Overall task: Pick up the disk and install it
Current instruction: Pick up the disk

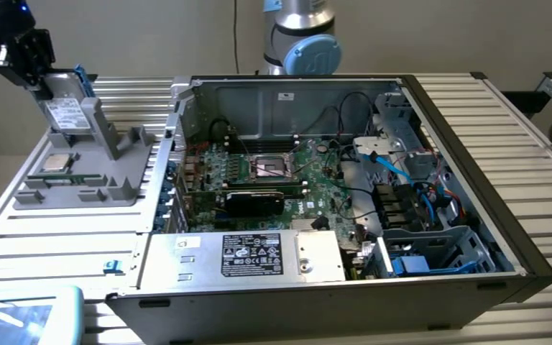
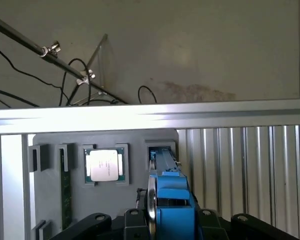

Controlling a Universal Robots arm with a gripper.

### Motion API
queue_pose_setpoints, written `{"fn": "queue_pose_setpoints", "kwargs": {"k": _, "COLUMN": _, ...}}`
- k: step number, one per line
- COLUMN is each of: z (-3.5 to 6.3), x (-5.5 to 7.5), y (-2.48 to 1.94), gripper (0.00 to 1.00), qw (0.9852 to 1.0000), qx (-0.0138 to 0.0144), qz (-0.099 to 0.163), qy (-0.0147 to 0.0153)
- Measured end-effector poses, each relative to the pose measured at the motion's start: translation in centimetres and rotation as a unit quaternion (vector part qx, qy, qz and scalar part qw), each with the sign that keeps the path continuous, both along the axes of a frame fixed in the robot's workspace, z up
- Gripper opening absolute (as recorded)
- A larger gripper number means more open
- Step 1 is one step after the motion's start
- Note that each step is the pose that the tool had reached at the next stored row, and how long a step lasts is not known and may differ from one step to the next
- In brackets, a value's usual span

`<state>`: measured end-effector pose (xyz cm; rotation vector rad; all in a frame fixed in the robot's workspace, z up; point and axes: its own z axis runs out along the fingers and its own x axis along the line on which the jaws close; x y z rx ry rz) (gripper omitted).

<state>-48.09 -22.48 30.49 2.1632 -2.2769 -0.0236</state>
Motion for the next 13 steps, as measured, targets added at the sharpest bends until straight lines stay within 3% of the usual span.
{"fn": "queue_pose_setpoints", "kwargs": {"k": 6, "z": 1.67, "x": 0.0, "y": 0.0, "gripper": 0.37, "qw": 1.0, "qx": 0.0, "qz": 0.0, "qy": -0.002}}
{"fn": "queue_pose_setpoints", "kwargs": {"k": 13, "z": 4.35, "x": 0.0, "y": 0.0, "gripper": 0.37, "qw": 1.0, "qx": 0.0, "qz": 0.0, "qy": -0.0033}}
